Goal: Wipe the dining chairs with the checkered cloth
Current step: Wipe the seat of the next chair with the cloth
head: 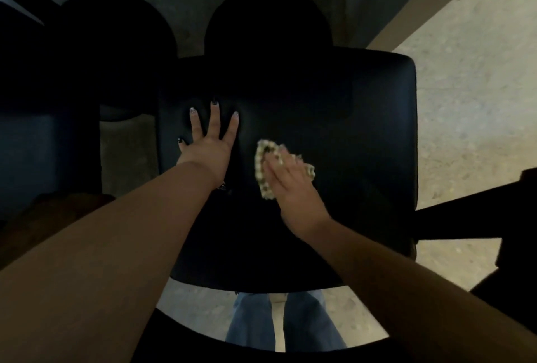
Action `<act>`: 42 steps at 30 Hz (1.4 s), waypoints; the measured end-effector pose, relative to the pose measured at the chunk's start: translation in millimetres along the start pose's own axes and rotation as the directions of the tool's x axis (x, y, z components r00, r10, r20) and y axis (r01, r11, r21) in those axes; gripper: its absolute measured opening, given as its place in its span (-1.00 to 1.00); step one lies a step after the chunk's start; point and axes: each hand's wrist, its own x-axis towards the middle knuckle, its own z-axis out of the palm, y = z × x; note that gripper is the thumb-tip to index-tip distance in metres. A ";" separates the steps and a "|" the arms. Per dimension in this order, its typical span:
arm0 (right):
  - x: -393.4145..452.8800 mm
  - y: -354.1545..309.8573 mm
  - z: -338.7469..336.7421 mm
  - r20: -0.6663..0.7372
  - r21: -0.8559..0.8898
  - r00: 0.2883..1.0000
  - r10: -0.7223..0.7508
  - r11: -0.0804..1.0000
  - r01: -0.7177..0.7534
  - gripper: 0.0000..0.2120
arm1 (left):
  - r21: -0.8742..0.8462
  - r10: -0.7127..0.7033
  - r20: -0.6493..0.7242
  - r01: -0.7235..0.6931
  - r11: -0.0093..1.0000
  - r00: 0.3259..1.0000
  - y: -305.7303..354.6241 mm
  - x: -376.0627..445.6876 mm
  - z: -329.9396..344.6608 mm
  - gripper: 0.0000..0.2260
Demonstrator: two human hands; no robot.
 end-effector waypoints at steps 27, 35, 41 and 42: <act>99.2 69.5 -48.5 -0.297 0.202 0.673 0.677 0.734 -0.649 -0.32 | 0.000 -0.005 -0.024 0.005 1.000 1.000 2.8 2.7 5.5 0.15; 80.7 48.0 -33.2 -0.069 -0.114 0.997 0.035 0.993 -0.043 -0.51 | 0.010 -0.005 -0.023 0.005 1.000 1.000 3.0 1.4 2.9 0.15; 97.2 124.2 -78.9 -0.269 -0.105 0.875 0.404 0.890 -0.443 -0.57 | 0.006 -0.007 -0.021 0.007 1.000 1.000 3.3 1.1 3.4 0.14; 98.2 127.3 -79.1 -0.264 -0.091 0.878 0.398 0.896 -0.434 -0.57 | 0.007 -0.007 -0.021 0.008 1.000 1.000 3.3 1.0 3.4 0.14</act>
